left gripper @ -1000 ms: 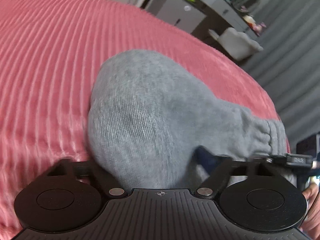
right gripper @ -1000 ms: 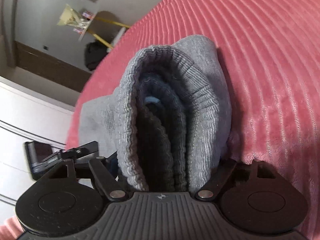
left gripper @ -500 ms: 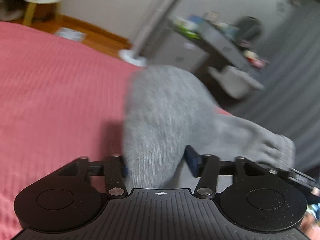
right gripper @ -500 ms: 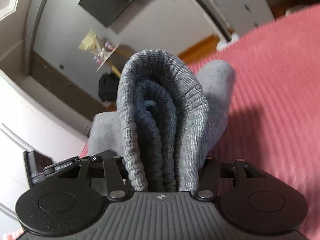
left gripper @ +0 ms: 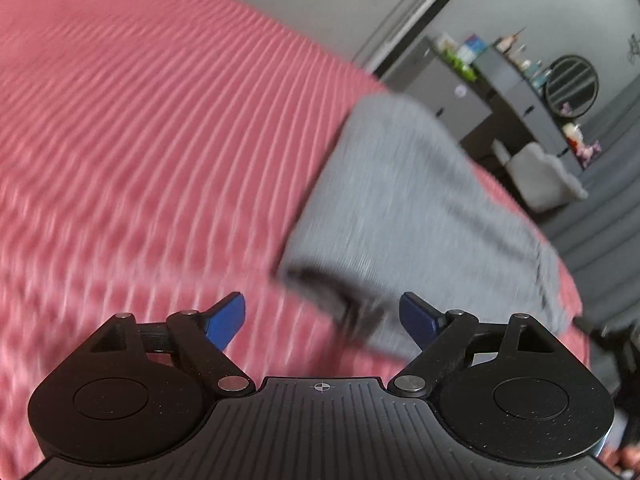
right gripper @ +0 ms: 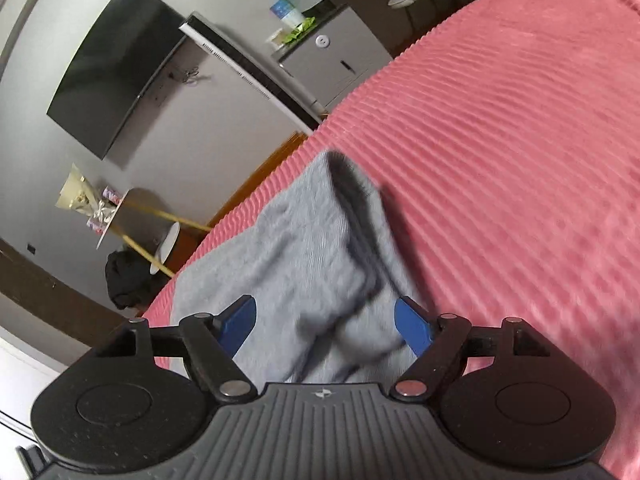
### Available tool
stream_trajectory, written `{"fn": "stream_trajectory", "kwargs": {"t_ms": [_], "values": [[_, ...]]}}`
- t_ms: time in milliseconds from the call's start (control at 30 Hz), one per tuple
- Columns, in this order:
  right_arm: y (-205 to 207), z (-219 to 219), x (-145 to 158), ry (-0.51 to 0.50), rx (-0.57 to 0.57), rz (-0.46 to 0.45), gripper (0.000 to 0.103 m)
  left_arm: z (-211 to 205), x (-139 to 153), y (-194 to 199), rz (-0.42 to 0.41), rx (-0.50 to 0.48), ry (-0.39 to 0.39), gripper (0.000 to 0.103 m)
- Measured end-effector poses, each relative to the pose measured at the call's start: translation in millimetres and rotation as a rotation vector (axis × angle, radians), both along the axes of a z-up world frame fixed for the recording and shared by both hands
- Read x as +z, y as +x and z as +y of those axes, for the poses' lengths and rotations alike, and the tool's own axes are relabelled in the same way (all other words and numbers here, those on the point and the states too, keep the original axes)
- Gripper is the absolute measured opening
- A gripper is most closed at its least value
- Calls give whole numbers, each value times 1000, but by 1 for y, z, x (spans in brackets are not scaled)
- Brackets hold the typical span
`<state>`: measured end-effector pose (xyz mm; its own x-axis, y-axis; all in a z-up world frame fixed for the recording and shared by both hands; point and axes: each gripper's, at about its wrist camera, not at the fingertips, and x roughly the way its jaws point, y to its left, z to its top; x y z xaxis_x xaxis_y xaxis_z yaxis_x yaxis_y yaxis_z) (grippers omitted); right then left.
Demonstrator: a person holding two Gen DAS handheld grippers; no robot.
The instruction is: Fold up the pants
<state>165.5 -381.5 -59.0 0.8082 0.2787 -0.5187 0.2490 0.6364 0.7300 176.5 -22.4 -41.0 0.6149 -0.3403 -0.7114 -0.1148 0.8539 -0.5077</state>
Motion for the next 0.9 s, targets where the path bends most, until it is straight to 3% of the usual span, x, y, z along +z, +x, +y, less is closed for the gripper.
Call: {"fn": "stream_trajectory", "kwargs": {"t_ms": [67,233,367,533,667,900], "values": [[1,6,-9,84,6,4,76,2,-6,3,22,11,4,89],[12,15,-36,93,-48,41,74,13,-8,-5,15,39,-61,89],[5,17,-53,277,-78,30,72,26,-16,-8,-2,79,-119,89],[-33,13,-61,284,-165,30,73,31,-20,-8,-52,103,-144,89],[-36,1,-80,350,-198,81,73,21,-24,0,-79,88,-196,89],[-22,-7,-104,560,-206,-75,73,25,-25,2,-113,100,-233,89]]}}
